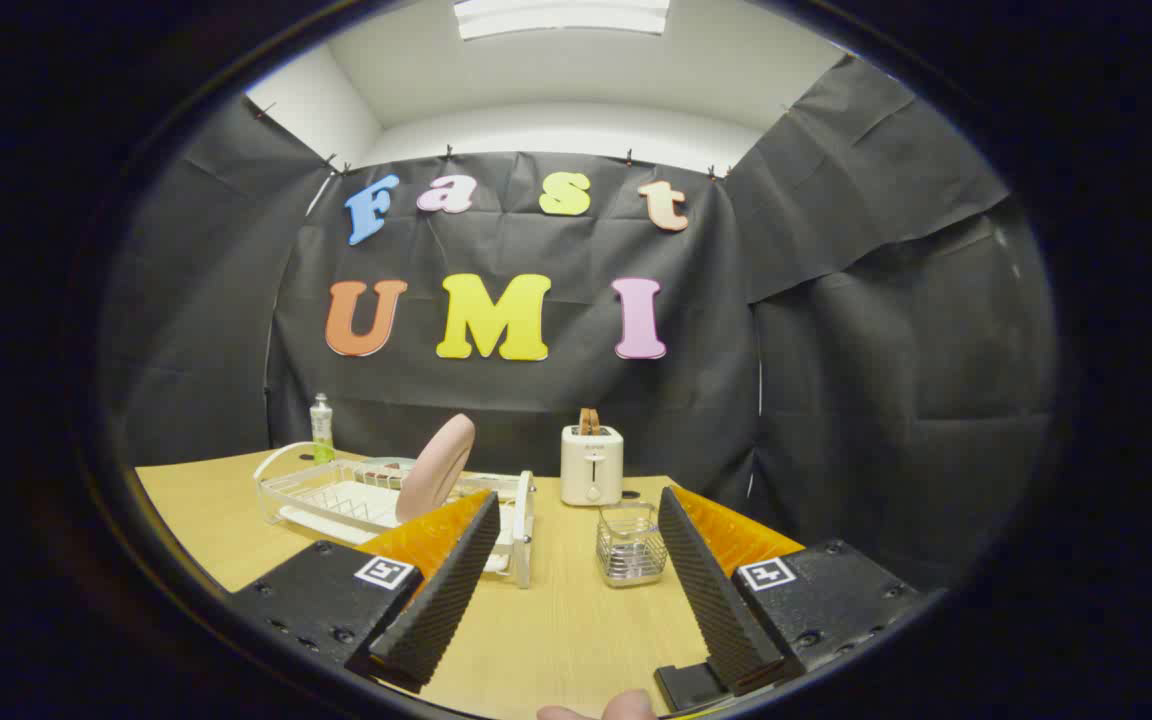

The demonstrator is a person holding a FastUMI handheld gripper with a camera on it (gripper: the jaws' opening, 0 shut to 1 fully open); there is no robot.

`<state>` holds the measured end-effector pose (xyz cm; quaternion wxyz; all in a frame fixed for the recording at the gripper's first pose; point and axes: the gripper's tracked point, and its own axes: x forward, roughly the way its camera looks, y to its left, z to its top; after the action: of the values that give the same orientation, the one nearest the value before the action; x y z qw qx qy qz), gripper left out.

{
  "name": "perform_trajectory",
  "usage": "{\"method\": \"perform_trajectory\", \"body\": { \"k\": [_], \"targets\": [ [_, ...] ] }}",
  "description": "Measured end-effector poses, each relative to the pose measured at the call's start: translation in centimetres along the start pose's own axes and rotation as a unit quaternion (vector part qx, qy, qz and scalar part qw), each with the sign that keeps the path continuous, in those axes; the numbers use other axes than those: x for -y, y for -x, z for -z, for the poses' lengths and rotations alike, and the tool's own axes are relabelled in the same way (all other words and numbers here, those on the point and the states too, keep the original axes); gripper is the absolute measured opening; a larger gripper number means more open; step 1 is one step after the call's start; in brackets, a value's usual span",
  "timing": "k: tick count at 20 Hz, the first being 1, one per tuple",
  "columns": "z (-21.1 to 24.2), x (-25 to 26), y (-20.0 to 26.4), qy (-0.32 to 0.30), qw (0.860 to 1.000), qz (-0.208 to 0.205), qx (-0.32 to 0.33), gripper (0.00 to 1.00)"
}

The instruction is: Take the plate from the dish rack, then take the spoon from the basket and place it into the plate.

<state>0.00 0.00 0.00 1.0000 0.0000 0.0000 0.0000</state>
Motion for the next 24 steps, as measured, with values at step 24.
{"method": "perform_trajectory", "body": {
  "k": [24],
  "targets": [
    [-0.4, -0.4, -0.35, 0.008, 1.0, 0.0, 0.0, 1.0]
  ]
}}
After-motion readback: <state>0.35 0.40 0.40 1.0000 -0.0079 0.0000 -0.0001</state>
